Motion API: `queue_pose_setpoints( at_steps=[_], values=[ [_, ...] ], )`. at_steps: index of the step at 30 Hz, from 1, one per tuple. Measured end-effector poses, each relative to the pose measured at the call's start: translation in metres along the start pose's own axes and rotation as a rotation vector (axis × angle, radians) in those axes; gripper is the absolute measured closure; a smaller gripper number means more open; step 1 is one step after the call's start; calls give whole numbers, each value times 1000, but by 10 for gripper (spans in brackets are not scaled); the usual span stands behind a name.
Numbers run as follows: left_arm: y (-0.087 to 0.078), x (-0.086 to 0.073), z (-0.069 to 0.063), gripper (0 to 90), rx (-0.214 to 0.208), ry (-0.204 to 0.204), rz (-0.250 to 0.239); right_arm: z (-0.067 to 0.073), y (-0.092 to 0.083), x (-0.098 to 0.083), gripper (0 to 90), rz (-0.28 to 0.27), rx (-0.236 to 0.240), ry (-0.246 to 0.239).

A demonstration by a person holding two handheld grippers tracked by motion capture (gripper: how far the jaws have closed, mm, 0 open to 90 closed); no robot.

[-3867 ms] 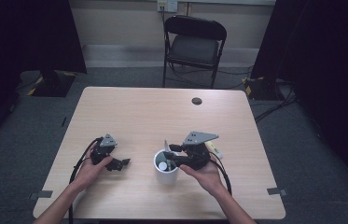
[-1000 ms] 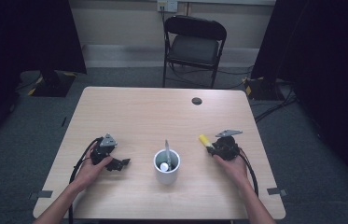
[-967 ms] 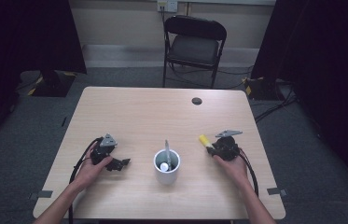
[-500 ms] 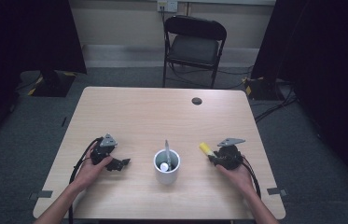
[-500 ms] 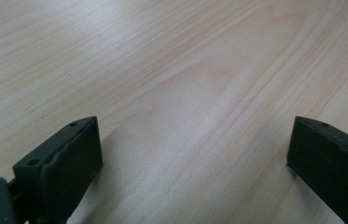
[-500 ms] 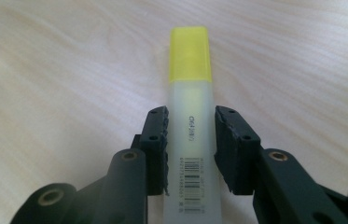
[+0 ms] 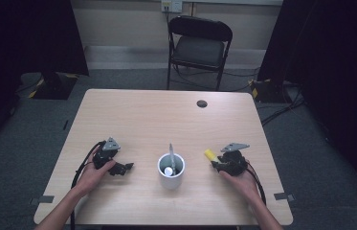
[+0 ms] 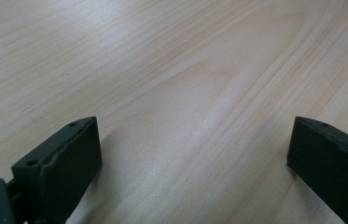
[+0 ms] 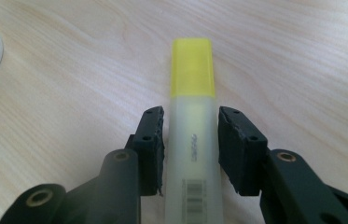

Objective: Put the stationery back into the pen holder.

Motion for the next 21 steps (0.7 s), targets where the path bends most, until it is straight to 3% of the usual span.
queue_pose_setpoints(
  at_steps=[10, 21],
  values=[
    [0, 0, 0, 24, 0, -2, -1, 0, 19, 22, 624, 1, -4, -7],
    [0, 0, 0, 25, 0, 0, 0, 1, 20, 23, 664, -11, -1, -4]
  ],
)
Point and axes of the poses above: each handheld gripper's, and its own axes: y roughly forward along the jaws, x roughly out of its top, z roughly to its left, the point moved 8 cm from there along y, roughly forward along the jaws, and after that the axes turned 1 degree about z, right-handed, at the moved point
